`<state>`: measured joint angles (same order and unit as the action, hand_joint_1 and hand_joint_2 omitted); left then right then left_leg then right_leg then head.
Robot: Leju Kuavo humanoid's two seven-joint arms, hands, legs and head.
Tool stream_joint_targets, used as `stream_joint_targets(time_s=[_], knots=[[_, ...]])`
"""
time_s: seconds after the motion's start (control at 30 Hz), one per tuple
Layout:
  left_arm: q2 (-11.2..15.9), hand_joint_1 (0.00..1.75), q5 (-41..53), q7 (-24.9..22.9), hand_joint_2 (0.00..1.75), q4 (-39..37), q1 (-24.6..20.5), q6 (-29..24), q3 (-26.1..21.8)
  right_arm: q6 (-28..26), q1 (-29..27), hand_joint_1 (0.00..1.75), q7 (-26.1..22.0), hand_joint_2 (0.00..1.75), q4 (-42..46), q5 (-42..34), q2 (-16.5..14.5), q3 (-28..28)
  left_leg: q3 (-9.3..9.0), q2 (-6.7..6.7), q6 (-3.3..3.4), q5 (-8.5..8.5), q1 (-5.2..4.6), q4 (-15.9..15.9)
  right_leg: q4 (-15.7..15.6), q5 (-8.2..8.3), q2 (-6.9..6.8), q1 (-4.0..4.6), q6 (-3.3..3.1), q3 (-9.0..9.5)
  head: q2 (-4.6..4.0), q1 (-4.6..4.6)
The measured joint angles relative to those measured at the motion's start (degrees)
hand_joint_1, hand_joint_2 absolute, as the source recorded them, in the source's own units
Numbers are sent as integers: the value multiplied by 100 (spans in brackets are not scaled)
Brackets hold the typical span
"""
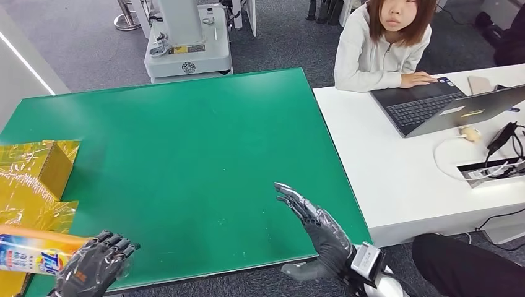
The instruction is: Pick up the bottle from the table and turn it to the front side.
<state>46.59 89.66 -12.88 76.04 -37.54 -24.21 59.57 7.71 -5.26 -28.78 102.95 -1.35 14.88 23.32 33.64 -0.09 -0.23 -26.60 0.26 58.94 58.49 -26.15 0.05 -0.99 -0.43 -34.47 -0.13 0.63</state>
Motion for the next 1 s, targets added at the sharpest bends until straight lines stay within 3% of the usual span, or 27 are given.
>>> stream_joint_targets(time_s=[0.23,0.4,0.5,0.7,1.0], knots=[[-1741,175,9,7,175,-2280,-427,-464,60,166,565,0,-9,175,-361,-26,-144,340,2,-14,2,20,1,3,1,27,-12,0,2,12,0,2],[-2564,175,12,181,175,-3441,-664,-515,40,191,737,0,27,175,-548,-41,-229,519,5,-15,-2,23,1,6,0,29,-10,0,2,7,0,2],[-2986,175,4,54,175,-4029,-831,-507,22,231,839,0,132,175,-629,-48,-327,614,9,-16,-2,23,2,6,1,28,-11,1,2,4,0,1],[-3502,175,0,-148,175,-4740,-1113,-371,21,265,896,0,196,175,-730,-40,-469,730,10,-15,-2,23,3,5,2,28,-9,2,2,1,0,1],[-3749,175,-9,-68,175,-5279,-1248,650,10,243,897,0,153,175,-848,-13,-489,772,11,-13,-2,23,3,5,3,28,-8,2,2,0,0,2]])
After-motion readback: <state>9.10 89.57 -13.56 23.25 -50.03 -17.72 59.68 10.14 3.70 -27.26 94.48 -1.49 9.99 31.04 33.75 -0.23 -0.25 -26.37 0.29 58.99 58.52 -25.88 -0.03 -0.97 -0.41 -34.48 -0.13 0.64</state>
